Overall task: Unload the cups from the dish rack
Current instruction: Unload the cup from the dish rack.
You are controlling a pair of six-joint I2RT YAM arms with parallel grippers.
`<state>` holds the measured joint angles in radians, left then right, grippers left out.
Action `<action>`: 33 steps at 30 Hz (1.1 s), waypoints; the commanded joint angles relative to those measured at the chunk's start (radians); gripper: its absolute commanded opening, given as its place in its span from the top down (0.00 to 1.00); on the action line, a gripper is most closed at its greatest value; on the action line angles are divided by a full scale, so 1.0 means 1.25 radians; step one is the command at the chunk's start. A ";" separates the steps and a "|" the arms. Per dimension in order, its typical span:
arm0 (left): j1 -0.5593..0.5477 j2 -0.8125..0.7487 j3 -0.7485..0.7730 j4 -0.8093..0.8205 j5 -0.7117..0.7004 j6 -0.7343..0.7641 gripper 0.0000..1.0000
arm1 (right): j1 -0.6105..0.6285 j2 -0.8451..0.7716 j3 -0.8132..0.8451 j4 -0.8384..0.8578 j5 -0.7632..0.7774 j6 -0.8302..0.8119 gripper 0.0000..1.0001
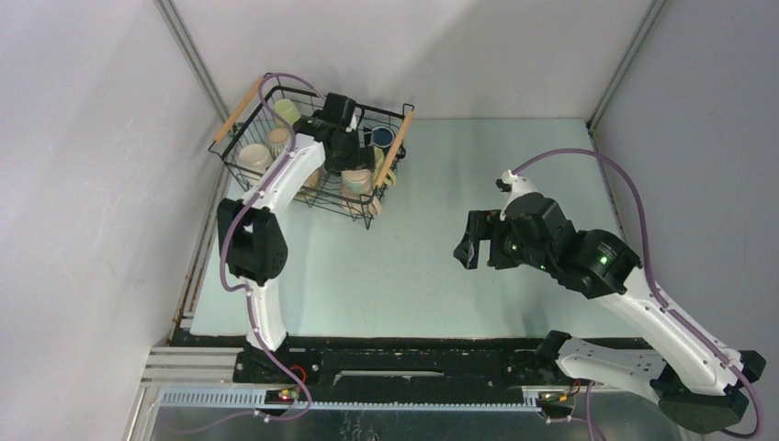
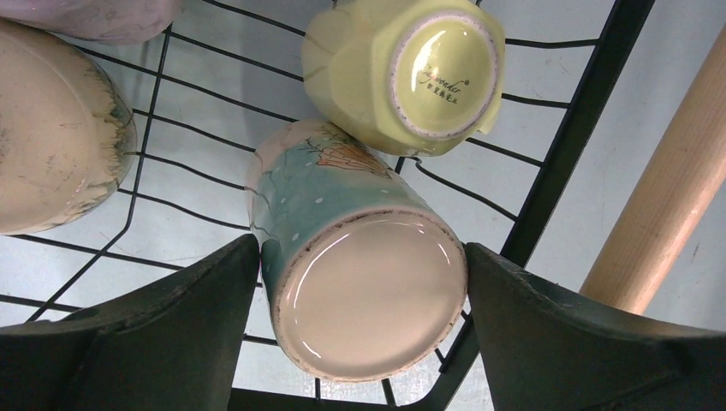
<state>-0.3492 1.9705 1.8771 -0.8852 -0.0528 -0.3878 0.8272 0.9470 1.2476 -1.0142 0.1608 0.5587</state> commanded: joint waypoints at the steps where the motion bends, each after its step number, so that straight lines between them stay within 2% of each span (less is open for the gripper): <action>1: 0.035 0.027 -0.038 -0.072 -0.056 0.042 0.08 | 0.012 0.007 -0.005 -0.002 0.018 0.016 0.00; 13: 0.003 0.037 -0.033 -0.087 -0.190 0.069 0.05 | 0.022 0.018 -0.010 0.005 0.024 0.015 0.00; 20: -0.007 0.041 -0.020 -0.097 -0.229 0.071 0.16 | 0.024 0.015 -0.011 0.001 0.029 0.018 0.00; 28: -0.001 0.022 0.012 -0.119 -0.261 0.082 0.41 | 0.025 0.013 -0.017 0.003 0.026 0.017 0.00; 33: 0.024 0.016 0.058 -0.144 -0.269 0.092 0.48 | 0.027 0.014 -0.017 0.004 0.025 0.017 0.00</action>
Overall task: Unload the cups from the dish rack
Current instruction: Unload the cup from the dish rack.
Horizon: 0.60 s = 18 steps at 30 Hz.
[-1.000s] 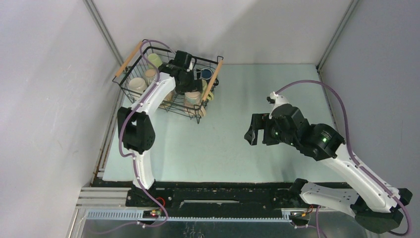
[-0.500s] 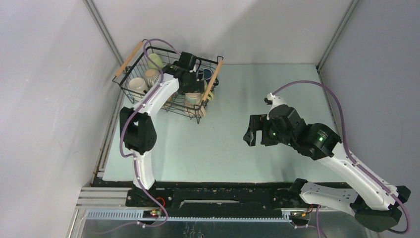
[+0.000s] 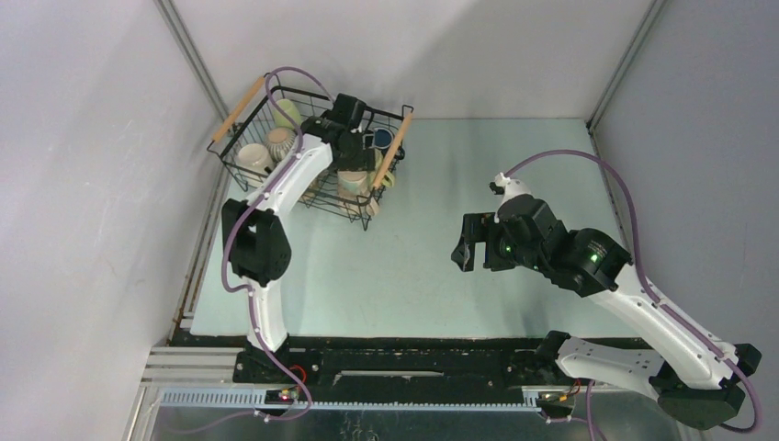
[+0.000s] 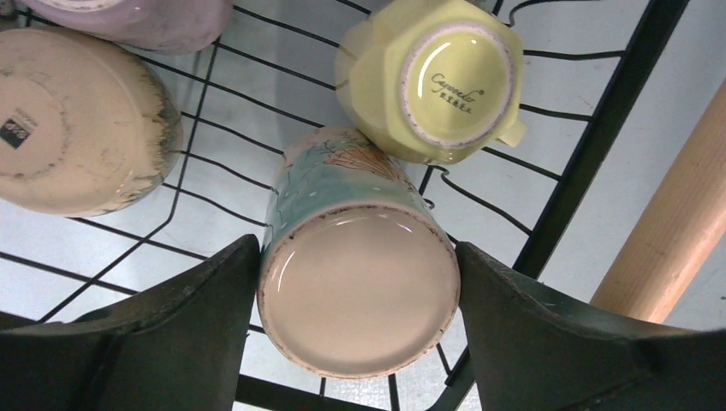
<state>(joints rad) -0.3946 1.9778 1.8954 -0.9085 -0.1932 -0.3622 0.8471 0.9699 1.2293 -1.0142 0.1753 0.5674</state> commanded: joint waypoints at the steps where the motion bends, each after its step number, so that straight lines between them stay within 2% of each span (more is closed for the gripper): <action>1: 0.065 0.009 0.046 -0.126 -0.152 0.071 0.48 | 0.011 -0.003 -0.003 0.004 0.012 0.009 0.00; 12: 0.063 0.014 0.053 -0.104 -0.164 0.071 0.53 | 0.013 0.007 -0.003 0.003 0.011 0.010 0.00; 18: 0.054 0.028 0.051 -0.093 -0.223 0.066 0.53 | 0.015 0.007 -0.003 0.003 0.012 0.011 0.00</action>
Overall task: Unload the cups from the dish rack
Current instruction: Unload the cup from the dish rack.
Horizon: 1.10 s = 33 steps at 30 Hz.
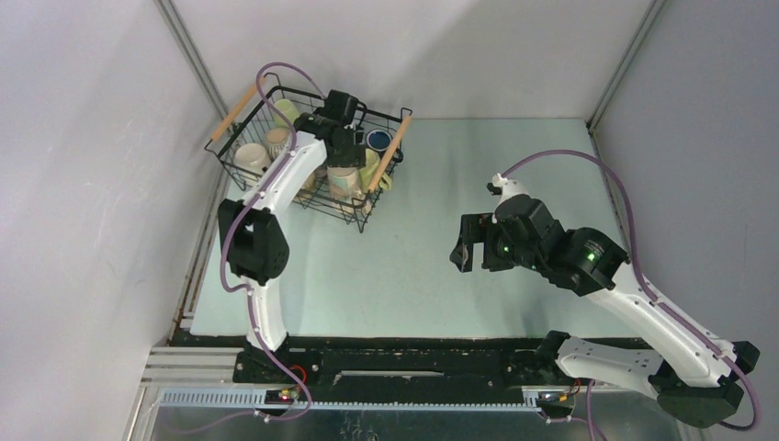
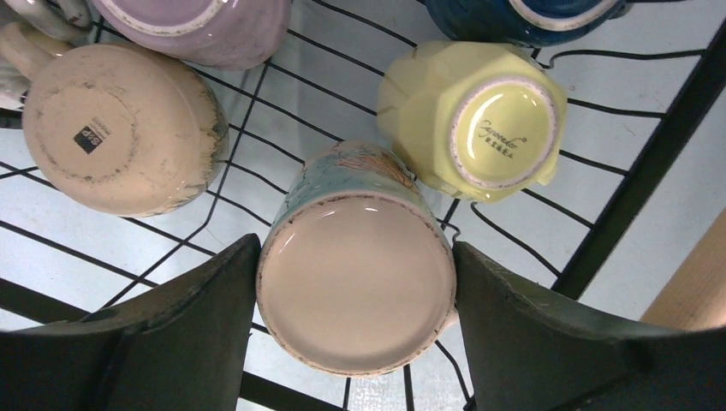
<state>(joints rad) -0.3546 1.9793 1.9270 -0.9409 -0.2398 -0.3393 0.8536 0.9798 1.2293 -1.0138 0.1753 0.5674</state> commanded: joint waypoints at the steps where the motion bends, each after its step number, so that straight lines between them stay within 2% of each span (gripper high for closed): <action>1: 0.021 0.028 0.023 -0.066 -0.200 0.047 0.53 | 0.010 -0.002 -0.002 0.001 0.013 0.010 0.00; 3: 0.020 0.025 0.008 -0.056 -0.211 0.048 0.52 | 0.011 -0.004 -0.002 -0.003 0.016 0.012 0.00; 5: 0.021 0.029 0.000 -0.052 -0.207 0.049 0.47 | 0.011 -0.005 -0.003 -0.005 0.018 0.011 0.00; 16: 0.022 0.032 -0.056 -0.034 -0.130 0.042 0.28 | 0.016 -0.001 -0.009 0.002 0.013 0.012 0.00; 26: 0.044 0.031 -0.080 -0.015 -0.058 0.027 0.21 | 0.019 -0.003 -0.014 -0.002 0.021 0.014 0.00; 33: 0.053 0.016 -0.109 -0.003 -0.040 0.021 0.22 | 0.025 -0.001 -0.017 0.000 0.022 0.018 0.00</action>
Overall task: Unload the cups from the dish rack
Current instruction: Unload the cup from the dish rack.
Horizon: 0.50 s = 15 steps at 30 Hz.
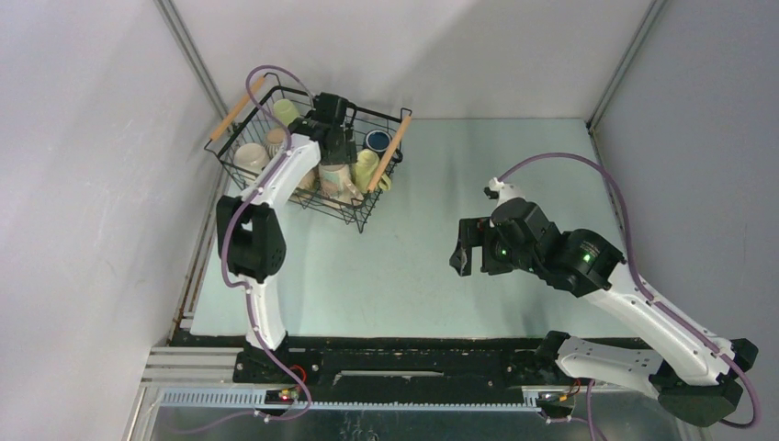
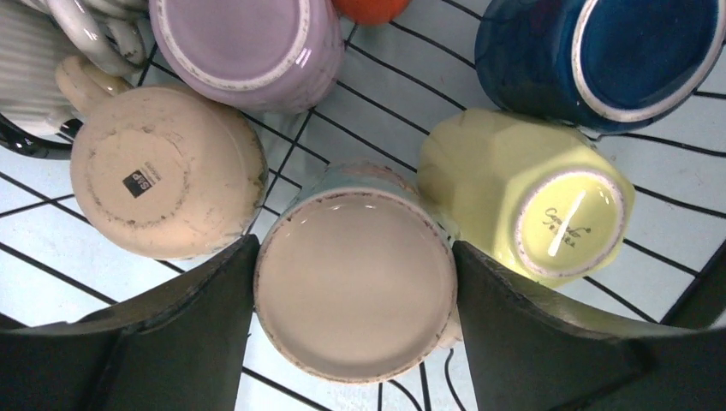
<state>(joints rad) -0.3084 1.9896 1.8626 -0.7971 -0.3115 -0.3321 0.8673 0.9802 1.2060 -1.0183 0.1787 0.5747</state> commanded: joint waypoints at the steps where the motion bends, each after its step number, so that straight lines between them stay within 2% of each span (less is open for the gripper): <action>1: 0.017 0.002 -0.063 -0.115 0.021 0.014 0.23 | 0.014 -0.001 0.002 0.004 0.018 0.013 0.00; 8: 0.016 -0.064 -0.118 -0.095 0.053 0.007 0.33 | 0.018 0.001 -0.008 0.012 0.020 0.014 0.00; 13: 0.008 -0.111 -0.159 -0.086 0.060 0.010 0.34 | 0.024 0.005 -0.016 0.021 0.017 0.018 0.00; 15: 0.007 -0.113 -0.166 -0.085 0.057 0.014 0.31 | 0.025 0.004 -0.021 0.027 0.016 0.017 0.00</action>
<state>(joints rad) -0.3008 1.8755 1.7115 -0.7826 -0.2447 -0.3386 0.8818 0.9844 1.1881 -1.0142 0.1825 0.5816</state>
